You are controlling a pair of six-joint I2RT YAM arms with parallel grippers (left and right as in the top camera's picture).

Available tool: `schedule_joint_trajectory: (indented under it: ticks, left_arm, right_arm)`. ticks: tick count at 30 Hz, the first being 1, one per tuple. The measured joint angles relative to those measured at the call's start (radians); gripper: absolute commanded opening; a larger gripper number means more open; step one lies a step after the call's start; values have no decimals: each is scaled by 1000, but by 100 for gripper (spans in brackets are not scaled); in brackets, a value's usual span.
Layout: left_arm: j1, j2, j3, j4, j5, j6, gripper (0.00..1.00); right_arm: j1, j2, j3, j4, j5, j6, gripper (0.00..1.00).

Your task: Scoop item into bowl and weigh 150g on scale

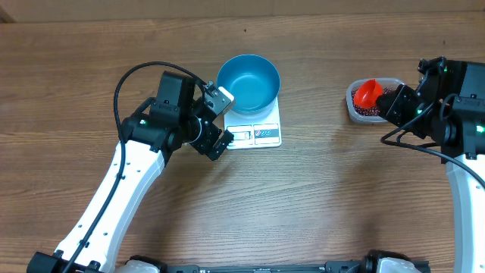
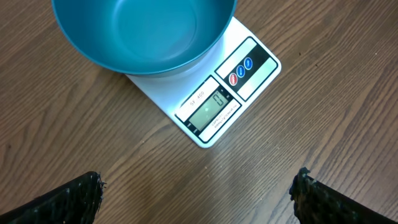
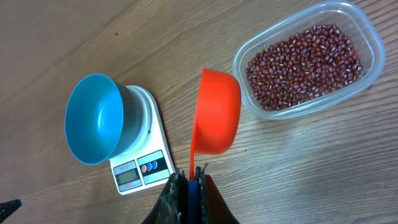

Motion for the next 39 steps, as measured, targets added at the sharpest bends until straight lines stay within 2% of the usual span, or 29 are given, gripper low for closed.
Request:
schedule_joint_trajectory:
  ticks: [10, 17, 39]
  left_arm:
    - [0, 0, 0, -2, 0, -8, 100]
    - [0, 0, -60, 66, 0, -34, 100]
    - [0, -13, -77, 30, -34, -34, 100]
  right_arm:
    - [0, 0, 0, 1, 0, 0, 4]
    - [0, 0, 0, 0, 0, 0, 4]
    - [0, 0, 0, -1, 0, 1, 4]
